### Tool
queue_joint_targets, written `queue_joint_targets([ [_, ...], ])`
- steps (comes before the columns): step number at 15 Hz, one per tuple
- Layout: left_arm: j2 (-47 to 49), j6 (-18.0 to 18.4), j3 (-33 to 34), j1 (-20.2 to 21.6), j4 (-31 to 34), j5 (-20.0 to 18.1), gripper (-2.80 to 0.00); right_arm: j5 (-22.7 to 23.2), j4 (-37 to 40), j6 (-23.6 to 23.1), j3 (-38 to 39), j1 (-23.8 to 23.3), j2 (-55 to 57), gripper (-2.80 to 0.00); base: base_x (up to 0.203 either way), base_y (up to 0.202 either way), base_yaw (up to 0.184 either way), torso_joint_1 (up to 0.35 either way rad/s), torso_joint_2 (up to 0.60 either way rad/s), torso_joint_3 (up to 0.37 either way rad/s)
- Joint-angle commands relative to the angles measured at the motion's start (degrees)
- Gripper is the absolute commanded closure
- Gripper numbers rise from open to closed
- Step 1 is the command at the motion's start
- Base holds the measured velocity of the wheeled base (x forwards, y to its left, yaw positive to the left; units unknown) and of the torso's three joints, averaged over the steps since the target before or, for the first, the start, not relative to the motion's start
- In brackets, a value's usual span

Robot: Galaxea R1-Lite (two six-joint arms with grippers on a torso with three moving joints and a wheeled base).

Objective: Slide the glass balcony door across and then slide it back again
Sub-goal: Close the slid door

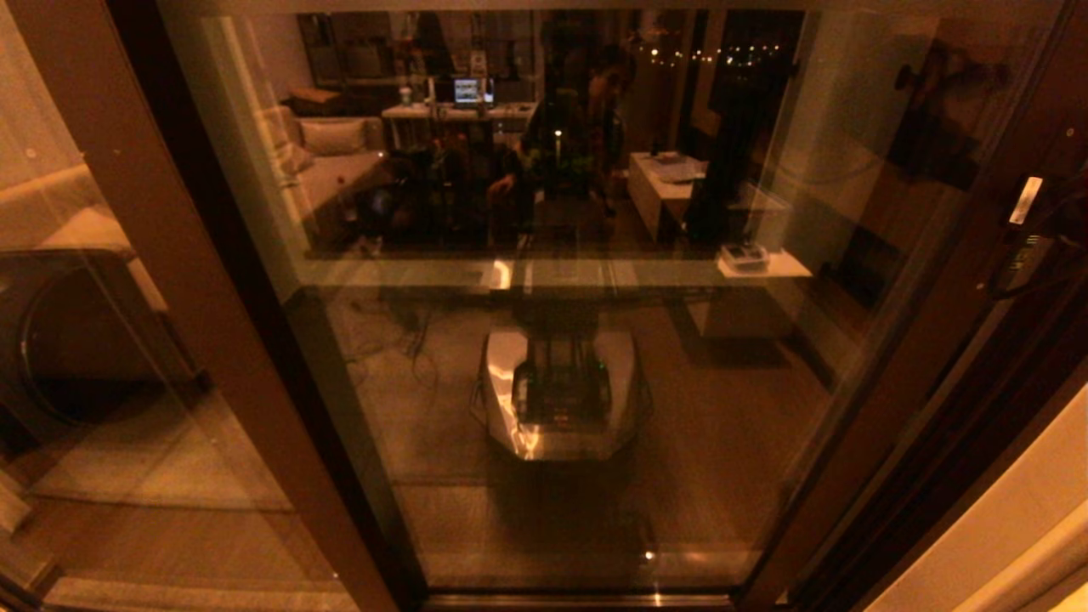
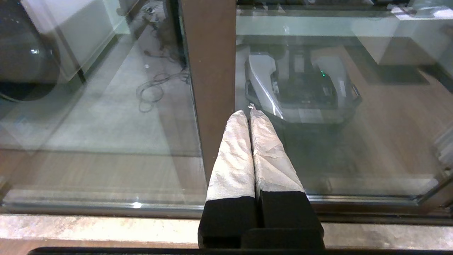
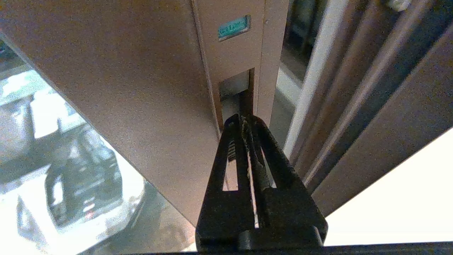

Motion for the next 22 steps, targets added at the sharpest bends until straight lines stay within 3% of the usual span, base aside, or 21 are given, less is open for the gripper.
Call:
queue_joint_targets([
  [1, -0.1, 0.0, 0.0, 0.0, 0.0, 0.0, 0.00, 0.1, 0.0, -0.1, -0.1, -0.9, 0.7, 0.00, 0.000, 0.000, 0.000, 0.000, 0.00, 0.000],
  [11, -0.1, 0.0, 0.0, 0.0, 0.0, 0.0, 0.00, 0.4, -0.2, -0.3, -2.9, -5.9, 2.1, 0.00, 0.000, 0.000, 0.000, 0.000, 0.00, 0.000],
  [22, -0.1, 0.0, 0.0, 0.0, -0.1, 0.0, 0.00, 0.4, -0.2, -0.3, -3.2, -7.1, 1.9, 0.00, 0.000, 0.000, 0.000, 0.000, 0.00, 0.000],
])
